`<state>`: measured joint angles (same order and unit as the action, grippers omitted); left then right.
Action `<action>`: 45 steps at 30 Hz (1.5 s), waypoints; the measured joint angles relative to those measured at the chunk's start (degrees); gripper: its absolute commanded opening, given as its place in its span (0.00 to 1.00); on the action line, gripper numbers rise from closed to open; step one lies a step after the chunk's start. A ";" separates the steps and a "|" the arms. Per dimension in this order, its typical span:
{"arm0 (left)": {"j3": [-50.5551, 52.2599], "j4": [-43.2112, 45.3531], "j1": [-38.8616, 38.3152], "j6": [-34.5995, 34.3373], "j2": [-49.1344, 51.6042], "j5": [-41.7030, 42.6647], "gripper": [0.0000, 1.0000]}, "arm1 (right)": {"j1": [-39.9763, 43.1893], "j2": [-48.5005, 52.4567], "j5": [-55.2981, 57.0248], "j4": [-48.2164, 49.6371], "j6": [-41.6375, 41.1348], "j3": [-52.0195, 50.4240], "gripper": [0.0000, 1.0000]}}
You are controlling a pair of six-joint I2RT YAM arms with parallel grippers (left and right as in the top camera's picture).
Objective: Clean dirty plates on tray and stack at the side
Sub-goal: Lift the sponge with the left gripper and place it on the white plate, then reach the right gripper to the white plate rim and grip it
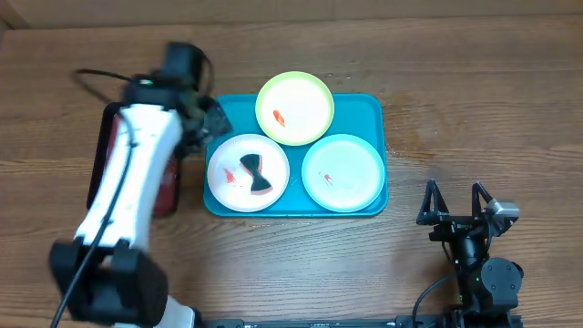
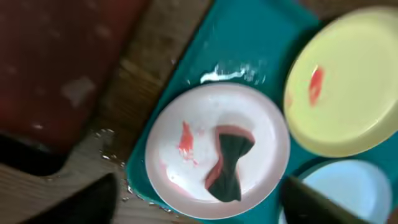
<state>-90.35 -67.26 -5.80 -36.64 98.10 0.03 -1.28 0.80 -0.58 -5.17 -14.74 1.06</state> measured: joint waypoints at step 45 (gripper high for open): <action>-2.89 -6.27 3.82 0.22 -3.45 -1.57 1.00 | -3.76 70.71 -44.39 -40.06 -1.09 85.44 0.99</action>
<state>-93.23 -73.54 -1.98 -36.42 94.65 -1.54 -5.04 71.50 -44.97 -45.23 -15.84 86.50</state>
